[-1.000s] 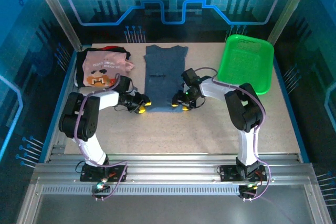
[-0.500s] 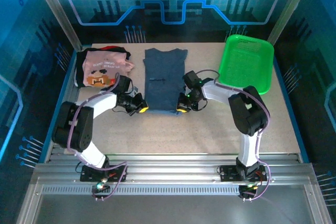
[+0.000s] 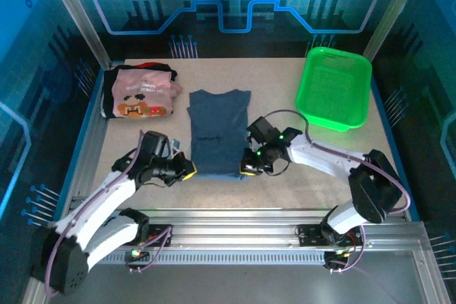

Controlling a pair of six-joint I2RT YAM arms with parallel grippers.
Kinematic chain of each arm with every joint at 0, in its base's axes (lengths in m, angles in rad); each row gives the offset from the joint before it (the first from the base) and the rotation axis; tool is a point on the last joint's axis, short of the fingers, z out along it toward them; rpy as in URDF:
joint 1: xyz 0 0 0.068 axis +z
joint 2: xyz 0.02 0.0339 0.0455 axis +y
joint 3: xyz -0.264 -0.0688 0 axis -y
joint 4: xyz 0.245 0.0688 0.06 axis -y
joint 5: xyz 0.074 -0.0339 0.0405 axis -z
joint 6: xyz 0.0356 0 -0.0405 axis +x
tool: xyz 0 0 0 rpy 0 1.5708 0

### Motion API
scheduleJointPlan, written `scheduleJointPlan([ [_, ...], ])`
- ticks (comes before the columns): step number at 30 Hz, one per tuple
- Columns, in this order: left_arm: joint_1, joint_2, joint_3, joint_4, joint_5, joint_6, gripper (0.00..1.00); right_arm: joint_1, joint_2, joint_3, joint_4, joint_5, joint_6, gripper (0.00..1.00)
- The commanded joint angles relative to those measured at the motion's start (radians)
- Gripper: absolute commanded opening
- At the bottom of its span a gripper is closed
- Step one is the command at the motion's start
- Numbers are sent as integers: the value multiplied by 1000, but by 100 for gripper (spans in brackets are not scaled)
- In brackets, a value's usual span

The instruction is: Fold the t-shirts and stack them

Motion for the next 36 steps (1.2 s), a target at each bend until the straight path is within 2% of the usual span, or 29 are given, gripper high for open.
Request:
scheduleJointPlan([
  [1,-16,-122,-30,-143,-24,-92,0,64,-71,-52,-49,49,96,6],
  [4,-16,-186,-26,-178,-15,-125,0,104,-116,-62,-60,65,137,7],
  [8,-16,-177,22,-167,-11,-141,0,91,-141,-2,-123,87,110,7],
  [14,3,19,108,-52,15,-133,0,-26,-91,92,-150,22,20,7],
  [17,59,132,150,10,59,-122,0,-110,-30,148,-157,-40,-33,7],
  [22,126,305,270,-4,99,-37,0,-221,103,257,-177,-137,-101,8],
  [26,174,402,334,-5,116,4,0,-271,227,382,-226,-167,-164,8],
  [36,227,633,512,-20,144,71,0,-344,453,618,-305,-197,-208,9],
])
